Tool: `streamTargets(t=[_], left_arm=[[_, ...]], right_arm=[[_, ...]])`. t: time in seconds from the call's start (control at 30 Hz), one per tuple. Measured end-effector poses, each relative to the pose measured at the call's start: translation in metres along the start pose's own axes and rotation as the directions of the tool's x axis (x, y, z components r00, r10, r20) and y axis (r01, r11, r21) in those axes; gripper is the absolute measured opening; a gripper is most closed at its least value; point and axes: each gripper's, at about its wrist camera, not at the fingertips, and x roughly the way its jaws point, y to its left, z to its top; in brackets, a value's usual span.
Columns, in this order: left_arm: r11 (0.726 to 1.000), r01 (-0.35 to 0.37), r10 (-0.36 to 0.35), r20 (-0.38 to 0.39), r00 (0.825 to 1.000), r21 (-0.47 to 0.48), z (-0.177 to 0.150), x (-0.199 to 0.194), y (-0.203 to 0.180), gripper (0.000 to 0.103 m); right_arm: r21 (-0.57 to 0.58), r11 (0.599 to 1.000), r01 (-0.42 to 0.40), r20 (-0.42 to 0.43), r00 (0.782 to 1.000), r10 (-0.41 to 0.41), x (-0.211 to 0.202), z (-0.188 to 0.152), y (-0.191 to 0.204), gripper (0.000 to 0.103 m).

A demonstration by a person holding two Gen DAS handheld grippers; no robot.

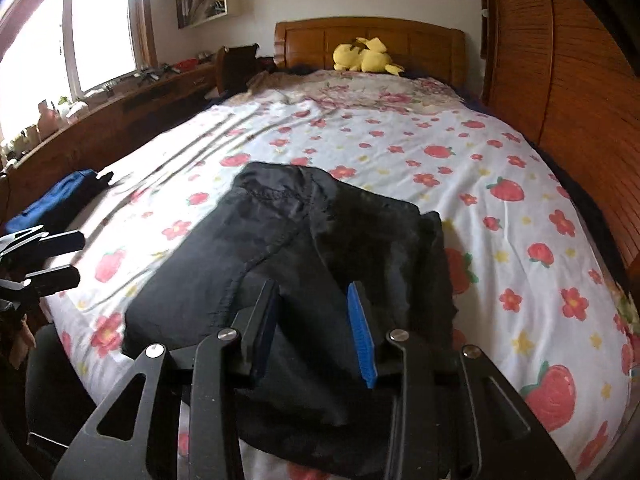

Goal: Fold large clothes

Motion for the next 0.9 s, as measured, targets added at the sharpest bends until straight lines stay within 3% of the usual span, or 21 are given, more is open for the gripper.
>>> streamTargets(t=[0.37, 0.83, 0.9], left_arm=[[0.996, -0.019, 0.014, -0.060, 0.998, -0.082, -0.012, 0.011, 0.025, 0.049], [0.995, -0.061, 0.057, -0.058, 0.997, -0.074, -0.017, 0.016, 0.022, 0.049], [0.996, -0.060, 0.055, -0.061, 0.997, -0.072, -0.019, 0.017, 0.023, 0.049]], right_arm=[[0.036, 0.999, -0.006, -0.169, 0.985, 0.012, 0.041, -0.029, -0.013, 0.036], [0.036, 0.998, -0.058, -0.244, 0.967, 0.065, 0.062, -0.044, -0.015, 0.036], [0.014, 0.998, -0.062, -0.249, 0.966, 0.064, 0.061, -0.043, -0.011, 0.030]])
